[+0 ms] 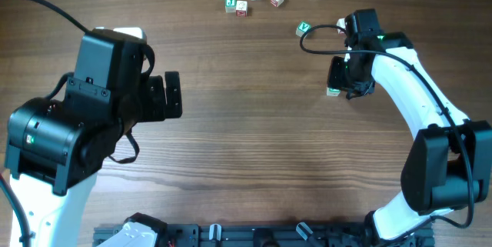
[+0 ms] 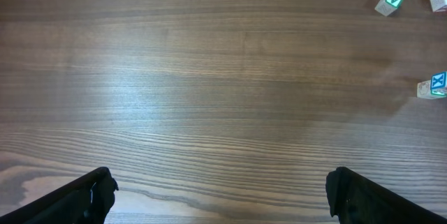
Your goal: Form a tower
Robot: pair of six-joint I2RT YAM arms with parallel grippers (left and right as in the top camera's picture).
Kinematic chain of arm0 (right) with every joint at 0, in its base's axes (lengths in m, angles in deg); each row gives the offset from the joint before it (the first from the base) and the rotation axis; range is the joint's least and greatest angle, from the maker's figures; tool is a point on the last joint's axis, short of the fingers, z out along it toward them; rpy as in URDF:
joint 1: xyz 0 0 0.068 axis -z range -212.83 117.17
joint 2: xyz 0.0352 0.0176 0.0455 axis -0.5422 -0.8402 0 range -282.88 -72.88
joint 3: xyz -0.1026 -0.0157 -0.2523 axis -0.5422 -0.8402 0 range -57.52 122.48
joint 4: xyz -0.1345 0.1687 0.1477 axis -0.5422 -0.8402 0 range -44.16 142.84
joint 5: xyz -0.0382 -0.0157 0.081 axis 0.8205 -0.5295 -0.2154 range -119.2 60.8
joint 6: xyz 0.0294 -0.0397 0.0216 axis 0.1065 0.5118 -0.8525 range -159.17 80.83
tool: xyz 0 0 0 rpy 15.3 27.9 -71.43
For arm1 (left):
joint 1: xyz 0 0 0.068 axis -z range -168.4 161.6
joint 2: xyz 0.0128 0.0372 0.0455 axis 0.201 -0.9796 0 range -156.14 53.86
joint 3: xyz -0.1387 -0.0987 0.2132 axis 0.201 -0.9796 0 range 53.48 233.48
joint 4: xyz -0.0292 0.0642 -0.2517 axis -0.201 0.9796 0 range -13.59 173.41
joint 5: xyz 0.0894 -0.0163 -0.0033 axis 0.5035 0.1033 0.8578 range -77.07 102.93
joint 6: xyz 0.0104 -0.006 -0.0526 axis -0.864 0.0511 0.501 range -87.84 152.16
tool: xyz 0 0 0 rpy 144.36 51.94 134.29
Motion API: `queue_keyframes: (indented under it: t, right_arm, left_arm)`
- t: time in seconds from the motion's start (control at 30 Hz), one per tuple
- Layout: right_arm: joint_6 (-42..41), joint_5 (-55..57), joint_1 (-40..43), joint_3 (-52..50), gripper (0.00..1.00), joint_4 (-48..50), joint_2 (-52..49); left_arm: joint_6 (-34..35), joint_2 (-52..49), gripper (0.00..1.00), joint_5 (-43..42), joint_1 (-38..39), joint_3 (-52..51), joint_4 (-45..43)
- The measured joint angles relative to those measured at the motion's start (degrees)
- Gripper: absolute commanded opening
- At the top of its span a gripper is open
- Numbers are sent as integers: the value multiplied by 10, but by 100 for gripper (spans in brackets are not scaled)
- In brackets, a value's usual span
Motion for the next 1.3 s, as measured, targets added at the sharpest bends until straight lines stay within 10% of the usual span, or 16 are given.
queue_keyframes:
  t: [0.17,0.43,0.63,1.3]
  right_arm:
    - [-1,1,0,0,100,0,0]
    - [-22,0,0,24,100,-82,-4]
    - [-228,-10,0,137,100,-249,-5]
    - [-660,-44,0,114,100,-92,-74]
  left_arm:
    - [0,0,100,0,0,0,0]
    - [0,0,100,0,0,0,0]
    - [0,0,100,0,0,0,0]
    - [0,0,100,0,0,0,0]
